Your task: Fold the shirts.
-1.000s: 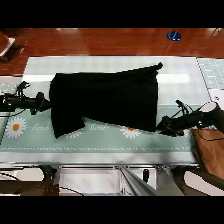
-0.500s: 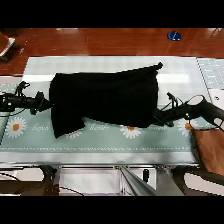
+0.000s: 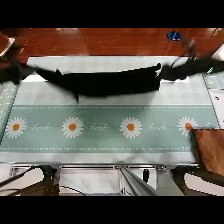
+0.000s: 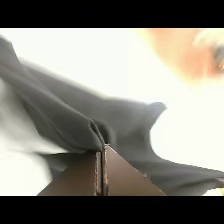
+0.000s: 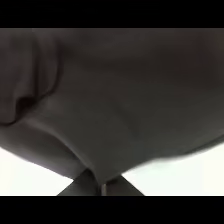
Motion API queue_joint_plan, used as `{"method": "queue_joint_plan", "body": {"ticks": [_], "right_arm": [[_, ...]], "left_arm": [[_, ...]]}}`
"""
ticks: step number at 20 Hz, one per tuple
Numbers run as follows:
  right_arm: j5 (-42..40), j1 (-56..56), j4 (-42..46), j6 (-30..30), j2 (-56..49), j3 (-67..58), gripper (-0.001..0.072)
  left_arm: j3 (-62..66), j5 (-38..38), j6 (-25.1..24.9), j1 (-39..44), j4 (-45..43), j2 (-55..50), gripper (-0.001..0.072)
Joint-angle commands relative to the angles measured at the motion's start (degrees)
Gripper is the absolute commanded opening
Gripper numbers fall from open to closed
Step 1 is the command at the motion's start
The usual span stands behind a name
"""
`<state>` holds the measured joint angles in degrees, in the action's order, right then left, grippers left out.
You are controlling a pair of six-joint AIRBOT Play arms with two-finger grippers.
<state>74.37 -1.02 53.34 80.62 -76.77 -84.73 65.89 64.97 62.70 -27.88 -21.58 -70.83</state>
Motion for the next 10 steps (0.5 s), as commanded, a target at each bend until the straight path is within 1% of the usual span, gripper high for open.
{"method": "queue_joint_plan", "body": {"ticks": [1, 3, 5, 6, 7, 8, 10], "right_arm": [[1.6, 0.11, 8.59, 3.61, 3.43, -25.07, 0.0027], [1.07, 0.11, 12.13, 4.55, 7.82, -33.92, 0.0027], [-1.29, 0.11, 13.92, 4.37, 14.78, -35.01, 0.0027], [-1.11, 0.11, 15.93, 4.37, 18.38, -35.01, 0.0027], [-0.87, 0.11, 18.12, 4.39, 21.66, -35.01, 0.0027], [-0.79, 0.11, 20.41, 4.42, 24.92, -35.01, 0.0027], [-0.33, 0.11, 24.44, 4.96, 30.36, -35.01, 0.0027]], "left_arm": [[7.56, -8.79, 1.95, -0.63, 6.64, 13.64, 0.0013], [10.32, -11.32, 2.36, -2.56, 6.58, 21.2, 0.0013], [11.93, -12.02, 2.34, -5.42, 5.9, 28.28, 0.0013], [12.41, -12.0, 2.36, -6.91, 4.22, 31.54, 0.0013], [12.61, -11.87, 4.04, -8.48, 0.94, 35.1, 0.0012], [12.61, -11.82, 7.23, -10.08, -3.93, 38.71, 0.0012], [12.61, -12.02, 10.73, -10.88, -14.95, 45.33, 0.0013]]}}
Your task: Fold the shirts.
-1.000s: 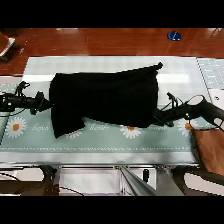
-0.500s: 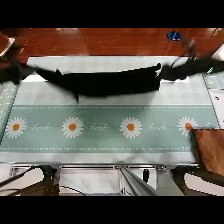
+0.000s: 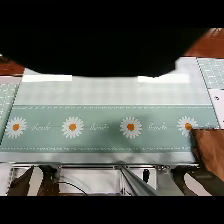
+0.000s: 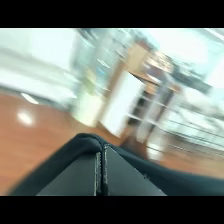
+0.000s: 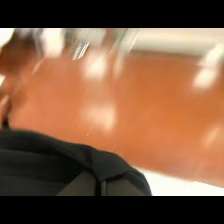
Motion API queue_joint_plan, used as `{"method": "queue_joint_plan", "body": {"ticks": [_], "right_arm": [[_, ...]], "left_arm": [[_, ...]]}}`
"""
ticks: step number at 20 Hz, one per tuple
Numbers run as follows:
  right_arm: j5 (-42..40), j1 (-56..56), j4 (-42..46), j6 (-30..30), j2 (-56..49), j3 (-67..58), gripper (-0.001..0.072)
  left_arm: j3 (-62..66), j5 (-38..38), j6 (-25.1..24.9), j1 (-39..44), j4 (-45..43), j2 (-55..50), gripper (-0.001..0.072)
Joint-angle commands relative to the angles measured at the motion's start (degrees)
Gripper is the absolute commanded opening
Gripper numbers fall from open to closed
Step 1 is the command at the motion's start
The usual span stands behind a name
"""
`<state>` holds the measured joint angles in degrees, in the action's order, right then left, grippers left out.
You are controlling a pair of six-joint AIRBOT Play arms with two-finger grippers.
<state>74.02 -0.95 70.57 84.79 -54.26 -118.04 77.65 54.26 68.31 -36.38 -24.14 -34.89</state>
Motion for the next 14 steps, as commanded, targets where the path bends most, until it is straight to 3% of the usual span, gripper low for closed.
{"method": "queue_joint_plan", "body": {"ticks": [1, 5, 7, 11, 14], "right_arm": [[0.9, 0.04, 8.63, 0.98, 9.97, -1.7, 0.0027], [7.93, 0.07, 13.55, 3.21, 16.17, -1.68, 0.0027], [12.33, 0.07, 14.01, 4.44, 17.2, -1.68, 0.0027], [18.88, 0.04, 13.53, 6.6, 17.22, 1.6, 0.0027], [19.8, 0.07, 8.13, 6.67, 17.2, 11.54, 0.0027]], "left_arm": [[0.85, -1.42, 6.64, -1.64, -16.44, 12.22, 0.0013], [4.76, -3.65, 7.82, 6.69, -31.76, 19.8, 0.0012], [8.04, -3.48, 11.17, 10.71, -40.11, 20.44, 0.0012], [8.59, 0.39, 12.0, 14.6, -45.0, 19.5, 0.0012], [4.87, 5.01, 14.4, 14.6, -44.78, 16.06, 0.0012]]}}
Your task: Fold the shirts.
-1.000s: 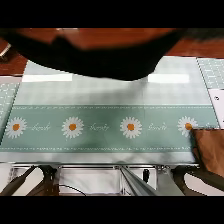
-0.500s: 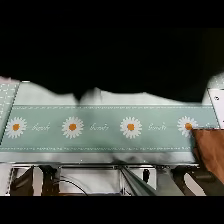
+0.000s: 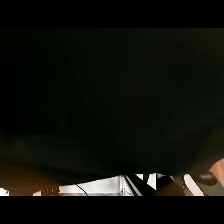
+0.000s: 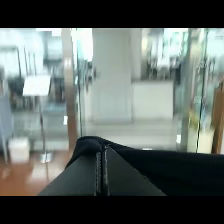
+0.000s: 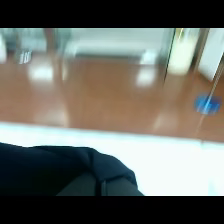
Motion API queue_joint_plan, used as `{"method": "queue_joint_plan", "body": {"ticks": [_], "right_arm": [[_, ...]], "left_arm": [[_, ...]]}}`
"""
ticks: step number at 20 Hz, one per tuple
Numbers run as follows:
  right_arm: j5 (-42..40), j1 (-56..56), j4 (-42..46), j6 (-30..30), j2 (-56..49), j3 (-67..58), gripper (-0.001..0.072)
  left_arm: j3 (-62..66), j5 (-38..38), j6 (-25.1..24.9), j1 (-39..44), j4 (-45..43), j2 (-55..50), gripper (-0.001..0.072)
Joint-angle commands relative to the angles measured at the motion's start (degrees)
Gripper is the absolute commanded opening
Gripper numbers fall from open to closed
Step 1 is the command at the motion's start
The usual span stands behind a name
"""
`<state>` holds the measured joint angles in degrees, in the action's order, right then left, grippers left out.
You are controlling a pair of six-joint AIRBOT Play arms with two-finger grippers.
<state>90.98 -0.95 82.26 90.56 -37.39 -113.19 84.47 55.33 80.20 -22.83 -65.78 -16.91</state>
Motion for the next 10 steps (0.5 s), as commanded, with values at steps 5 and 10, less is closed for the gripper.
{"method": "queue_joint_plan", "body": {"ticks": [5, 10], "right_arm": [[-11.34, 0.07, -10.21, -1.33, -2.75, 32.02, 0.0027], [-27.15, 0.04, -12.07, -3.82, -22.95, 38.12, 0.0027]], "left_arm": [[-15.43, 2.95, -3.61, 1.07, 12.11, -14.14, 0.0012], [-17.0, -3.1, -5.07, 4.22, 12.92, -39.1, 0.0012]]}}
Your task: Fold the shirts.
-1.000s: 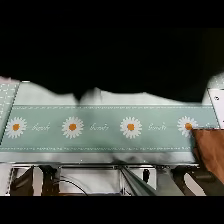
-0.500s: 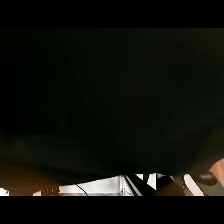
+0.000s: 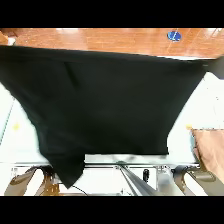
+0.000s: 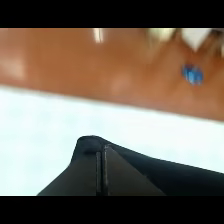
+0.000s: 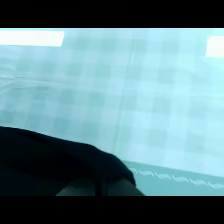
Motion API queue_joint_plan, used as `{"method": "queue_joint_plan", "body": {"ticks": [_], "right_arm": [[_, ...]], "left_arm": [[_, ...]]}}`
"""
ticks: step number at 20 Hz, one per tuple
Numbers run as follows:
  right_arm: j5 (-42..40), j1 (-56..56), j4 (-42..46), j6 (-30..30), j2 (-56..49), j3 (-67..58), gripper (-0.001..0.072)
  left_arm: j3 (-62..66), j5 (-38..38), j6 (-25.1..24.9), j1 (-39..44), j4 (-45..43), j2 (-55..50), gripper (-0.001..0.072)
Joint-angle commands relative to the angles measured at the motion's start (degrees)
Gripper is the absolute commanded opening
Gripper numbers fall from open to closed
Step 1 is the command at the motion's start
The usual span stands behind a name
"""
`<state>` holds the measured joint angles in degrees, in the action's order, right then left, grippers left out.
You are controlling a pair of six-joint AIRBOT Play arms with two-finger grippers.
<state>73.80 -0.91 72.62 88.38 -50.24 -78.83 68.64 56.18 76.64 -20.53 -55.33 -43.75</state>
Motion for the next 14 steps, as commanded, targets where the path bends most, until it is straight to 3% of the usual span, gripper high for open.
{"method": "queue_joint_plan", "body": {"ticks": [1, 4, 8, 11, 14], "right_arm": [[-12.02, 0.0, -5.14, -1.9, -15.04, 3.21, 0.0027], [-15.47, -0.5, -8.17, -3.52, -31.39, -4.26, 0.0027], [-12.07, -4.48, -14.01, -1.73, -49.53, -20.98, 0.0026], [-8.98, -7.1, -19.96, -1.57, -56.7, -27.65, 0.0027], [-3.65, -7.1, -19.17, -4.66, -58.66, -28.35, 0.0027]], "left_arm": [[-0.07, -6.29, -1.46, 3.52, 2.45, -16.92, 0.0012], [6.47, -12.33, -0.72, 8.09, 2.47, -30.93, 0.0012], [15.72, -10.23, 2.51, 11.65, 2.43, -44.78, 0.0012], [16.5, -10.47, 5.73, 11.98, 2.43, -49.22, 0.0012], [16.5, -6.36, 4.09, 11.93, 2.34, -51.08, 0.0013]]}}
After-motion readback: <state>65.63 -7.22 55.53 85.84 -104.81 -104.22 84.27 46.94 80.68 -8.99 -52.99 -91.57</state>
